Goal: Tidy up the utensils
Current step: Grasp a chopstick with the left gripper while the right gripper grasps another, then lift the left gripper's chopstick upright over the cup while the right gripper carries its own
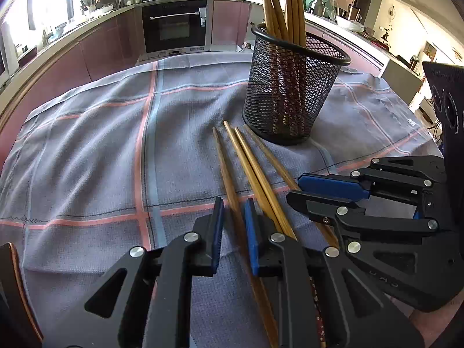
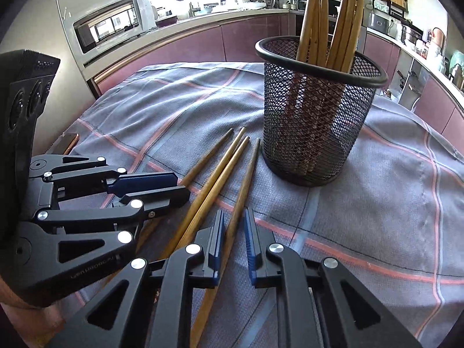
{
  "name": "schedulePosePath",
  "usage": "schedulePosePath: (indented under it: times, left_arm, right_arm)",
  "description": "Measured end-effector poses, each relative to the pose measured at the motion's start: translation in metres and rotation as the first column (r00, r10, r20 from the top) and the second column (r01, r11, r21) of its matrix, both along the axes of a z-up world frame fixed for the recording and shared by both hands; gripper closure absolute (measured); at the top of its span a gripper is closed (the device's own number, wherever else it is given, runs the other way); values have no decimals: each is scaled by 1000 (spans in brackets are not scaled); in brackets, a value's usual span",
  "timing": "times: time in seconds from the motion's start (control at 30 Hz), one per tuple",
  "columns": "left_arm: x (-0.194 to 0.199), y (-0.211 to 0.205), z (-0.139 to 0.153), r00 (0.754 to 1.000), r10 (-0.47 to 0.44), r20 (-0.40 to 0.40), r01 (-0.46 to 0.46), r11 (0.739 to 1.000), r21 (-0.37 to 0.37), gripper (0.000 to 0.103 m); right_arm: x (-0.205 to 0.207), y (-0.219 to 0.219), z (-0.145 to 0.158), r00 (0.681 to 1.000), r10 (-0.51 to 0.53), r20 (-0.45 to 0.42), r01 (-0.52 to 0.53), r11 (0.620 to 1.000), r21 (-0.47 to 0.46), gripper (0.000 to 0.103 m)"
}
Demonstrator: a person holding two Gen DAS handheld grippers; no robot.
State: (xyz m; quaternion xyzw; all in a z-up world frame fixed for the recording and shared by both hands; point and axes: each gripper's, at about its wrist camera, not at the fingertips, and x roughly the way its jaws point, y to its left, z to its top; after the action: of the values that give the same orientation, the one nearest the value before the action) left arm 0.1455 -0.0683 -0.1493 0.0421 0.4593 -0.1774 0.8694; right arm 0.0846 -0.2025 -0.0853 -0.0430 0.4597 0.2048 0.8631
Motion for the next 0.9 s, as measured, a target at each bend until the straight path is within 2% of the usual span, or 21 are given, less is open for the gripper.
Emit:
schedulePosePath:
  times: [0.17, 0.5, 0.73, 0.9]
  left_arm:
    - [0, 1, 1, 1000, 22, -6, -22, 1000, -14, 93]
    - [-8, 11, 10, 999, 53, 0, -53, 997, -65, 94]
    - [-17, 26, 33, 999, 31, 24, -28, 989, -146, 95]
    - [-27, 35, 55, 999, -4, 47, 15, 973, -230, 95]
  right_arm:
    - [3, -5, -2, 1000, -9, -10, 10, 999, 42, 95]
    - [-8, -19, 5, 1000, 6, -9, -5, 992, 128, 98]
    - [-19, -36, 22, 999, 21, 26, -27, 974, 226, 98]
    - [-27, -47, 42, 997, 16, 78, -37, 959, 280, 98]
